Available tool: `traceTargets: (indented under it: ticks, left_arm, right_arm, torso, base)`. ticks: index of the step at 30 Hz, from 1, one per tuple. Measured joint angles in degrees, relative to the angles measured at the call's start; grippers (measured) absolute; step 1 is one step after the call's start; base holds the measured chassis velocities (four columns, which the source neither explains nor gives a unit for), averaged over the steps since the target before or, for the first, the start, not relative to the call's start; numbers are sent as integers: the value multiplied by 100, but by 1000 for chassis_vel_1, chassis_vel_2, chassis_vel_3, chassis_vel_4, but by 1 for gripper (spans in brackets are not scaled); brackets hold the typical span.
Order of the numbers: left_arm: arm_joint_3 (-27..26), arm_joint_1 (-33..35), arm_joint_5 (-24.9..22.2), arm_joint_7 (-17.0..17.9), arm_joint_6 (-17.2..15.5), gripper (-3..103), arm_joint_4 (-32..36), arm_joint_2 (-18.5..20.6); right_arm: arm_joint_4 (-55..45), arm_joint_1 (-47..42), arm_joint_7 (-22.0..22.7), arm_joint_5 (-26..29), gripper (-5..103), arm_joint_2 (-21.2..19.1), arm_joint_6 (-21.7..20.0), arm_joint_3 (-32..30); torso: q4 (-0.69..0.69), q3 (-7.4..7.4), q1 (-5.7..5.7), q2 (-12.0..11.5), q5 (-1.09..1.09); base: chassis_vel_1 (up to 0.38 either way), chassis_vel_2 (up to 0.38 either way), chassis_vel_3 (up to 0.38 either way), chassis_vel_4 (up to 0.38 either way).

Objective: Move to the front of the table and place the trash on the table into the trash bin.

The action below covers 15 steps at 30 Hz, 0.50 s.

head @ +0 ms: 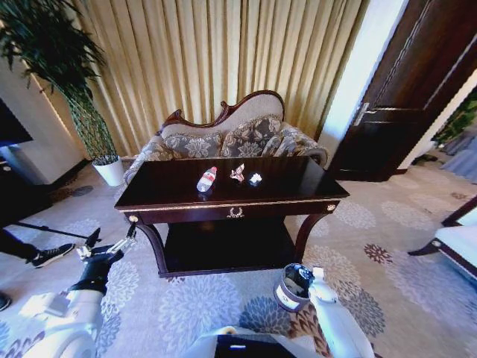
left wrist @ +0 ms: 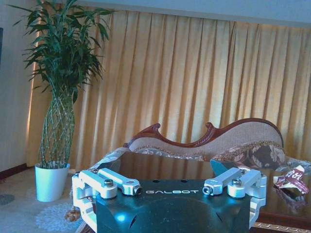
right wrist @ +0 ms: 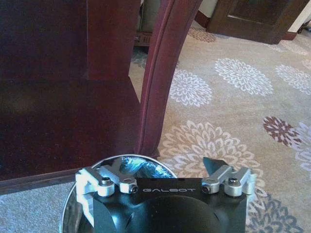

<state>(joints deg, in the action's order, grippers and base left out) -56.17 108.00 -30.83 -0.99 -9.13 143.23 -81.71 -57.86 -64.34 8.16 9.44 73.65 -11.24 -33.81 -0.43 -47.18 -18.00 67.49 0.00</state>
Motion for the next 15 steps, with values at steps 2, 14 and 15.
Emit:
traceTargets:
  ticks: [2, 14, 15]
  left_arm:
    - [-5, 2, -22, 0, 0, 100, 0, 30]
    - [-11, -12, -37, -6, -7, 100, 0, 49]
    - [-11, -17, -37, -7, -7, 100, 0, 50]
  right_arm:
    - [-73, -23, 0, 146, 100, 0, -76, 2]
    - [-252, -218, -8, 242, 100, -33, -122, -3]
    - [-343, -265, -8, 289, 100, -37, -117, -3]
  torso:
    - [0, 0, 0, 0, 0]
    - [-1, 0, 0, 0, 0]
    - [-1, 0, 0, 0, 2]
  base:
    - [0, 0, 0, 0]
    - [0, 0, 0, 0]
    - [0, 0, 0, 0]
